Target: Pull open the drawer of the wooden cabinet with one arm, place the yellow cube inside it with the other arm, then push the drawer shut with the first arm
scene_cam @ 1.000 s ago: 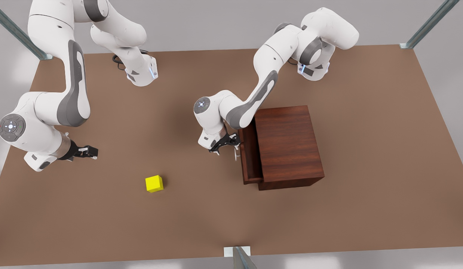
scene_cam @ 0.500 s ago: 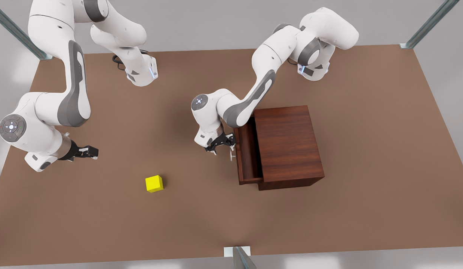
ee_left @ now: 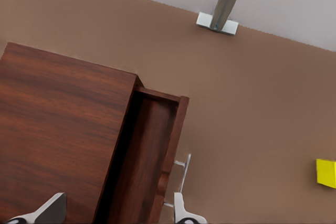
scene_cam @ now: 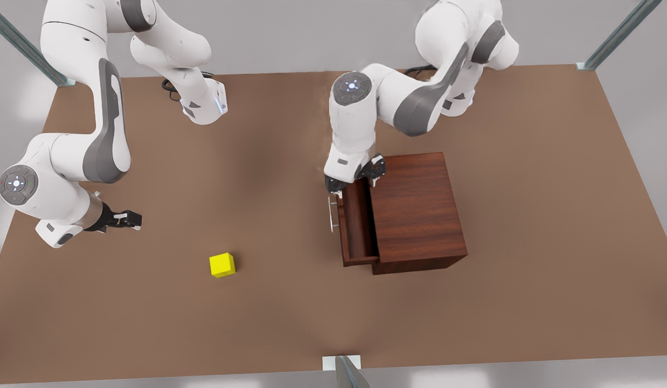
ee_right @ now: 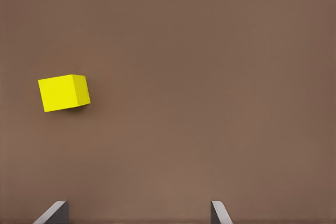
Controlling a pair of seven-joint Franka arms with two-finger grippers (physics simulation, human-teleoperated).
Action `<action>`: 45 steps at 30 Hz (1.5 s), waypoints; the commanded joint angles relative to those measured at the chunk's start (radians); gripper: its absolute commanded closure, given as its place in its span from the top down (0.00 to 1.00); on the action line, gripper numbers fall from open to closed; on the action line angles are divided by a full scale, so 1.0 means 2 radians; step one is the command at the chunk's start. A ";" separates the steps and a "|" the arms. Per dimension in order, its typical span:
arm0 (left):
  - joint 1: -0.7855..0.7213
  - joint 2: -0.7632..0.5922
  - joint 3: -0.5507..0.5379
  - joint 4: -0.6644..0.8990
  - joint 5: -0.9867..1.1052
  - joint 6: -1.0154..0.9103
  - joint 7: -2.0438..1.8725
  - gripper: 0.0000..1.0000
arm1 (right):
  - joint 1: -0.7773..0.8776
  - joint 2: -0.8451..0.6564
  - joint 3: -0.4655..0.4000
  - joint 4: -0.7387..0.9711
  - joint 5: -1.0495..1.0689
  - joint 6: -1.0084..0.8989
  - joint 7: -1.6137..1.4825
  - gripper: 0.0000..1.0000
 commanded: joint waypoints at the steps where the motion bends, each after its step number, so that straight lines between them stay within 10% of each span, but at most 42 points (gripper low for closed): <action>1: 0.098 -0.007 0.001 0.000 -0.068 -0.129 0.347 1.00 | 0.016 0.002 0.000 0.000 0.000 0.004 0.005 1.00; 3: 0.204 -0.033 0.001 -0.051 -0.102 -0.130 0.488 1.00 | 0.077 0.035 0.000 0.020 0.002 0.004 0.045 1.00; 5: 0.228 -0.212 0.014 -0.356 -0.106 0.083 0.538 1.00 | 0.122 0.061 0.000 0.049 0.004 0.001 0.049 1.00; 6: 0.227 -0.228 0.021 -0.366 -0.105 0.080 0.540 1.00 | 0.133 0.061 0.001 0.049 0.004 0.004 0.056 1.00; 25: 0.217 -0.233 0.018 -0.343 -0.086 0.047 0.503 1.00 | 0.113 0.269 0.012 0.152 0.078 0.132 0.150 1.00; 45: 0.230 -0.244 0.049 -0.386 -0.091 0.020 0.506 1.00 | 0.111 0.236 0.011 0.047 0.054 0.149 0.095 1.00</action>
